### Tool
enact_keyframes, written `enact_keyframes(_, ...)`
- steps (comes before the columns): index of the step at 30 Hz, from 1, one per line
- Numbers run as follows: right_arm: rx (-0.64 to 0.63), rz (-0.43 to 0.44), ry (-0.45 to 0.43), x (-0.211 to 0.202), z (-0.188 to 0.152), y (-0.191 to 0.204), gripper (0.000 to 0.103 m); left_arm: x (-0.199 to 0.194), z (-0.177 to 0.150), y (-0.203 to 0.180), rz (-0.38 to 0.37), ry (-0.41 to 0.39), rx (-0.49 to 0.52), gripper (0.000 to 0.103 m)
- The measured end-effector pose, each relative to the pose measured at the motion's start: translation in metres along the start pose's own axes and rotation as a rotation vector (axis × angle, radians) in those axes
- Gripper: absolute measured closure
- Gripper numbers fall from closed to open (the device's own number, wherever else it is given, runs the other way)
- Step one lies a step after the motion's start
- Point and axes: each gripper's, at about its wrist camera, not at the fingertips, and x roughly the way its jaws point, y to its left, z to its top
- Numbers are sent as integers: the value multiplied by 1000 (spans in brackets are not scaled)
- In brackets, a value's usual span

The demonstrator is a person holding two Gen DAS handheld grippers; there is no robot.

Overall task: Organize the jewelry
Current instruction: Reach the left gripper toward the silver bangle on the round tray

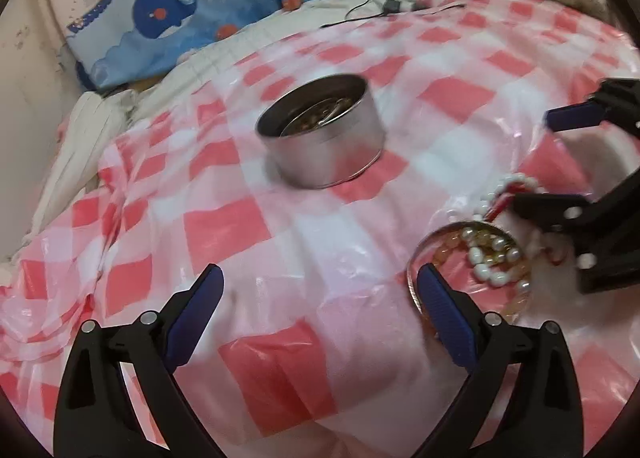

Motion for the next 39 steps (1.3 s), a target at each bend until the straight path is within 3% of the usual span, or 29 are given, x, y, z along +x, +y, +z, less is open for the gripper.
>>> enact_keyframes(4,7,-7,14,0,-1,-3,16,1,-2,19,114,19,-31,9)
enact_keyframes(9,6,-11,15,-1,-2,-5,16,-5,-3,26,117,13,-21,9)
enact_keyframes(14,-6,1,3,-4,-1,-3,16,-13,0,12,23,-74,37,16)
enact_keyframes(17,8,24,0,-5,-1,-3,16,-15,2,10,-14,-104,33,26)
enact_keyframes(22,15,43,-1,-6,-1,-2,16,-1,-1,23,-153,-43,-91,62)
enact_keyframes(24,18,46,-2,-6,-1,-2,16,4,-2,26,-196,-22,-136,70)
enact_keyframes(26,18,47,-1,-6,-1,-2,16,6,-4,24,-205,-10,-136,75)
enact_keyframes(28,16,47,0,-5,-1,-2,16,5,-4,19,-204,-6,-117,96)
enact_keyframes(29,16,48,-1,-5,-1,-2,16,4,-4,18,-200,-6,-114,100)
enact_keyframes(33,22,46,-7,-6,0,-4,16,-8,-1,34,-311,-44,-208,103)
enact_keyframes(39,23,48,-2,-5,0,-5,16,-17,-1,65,-397,-88,-333,103)
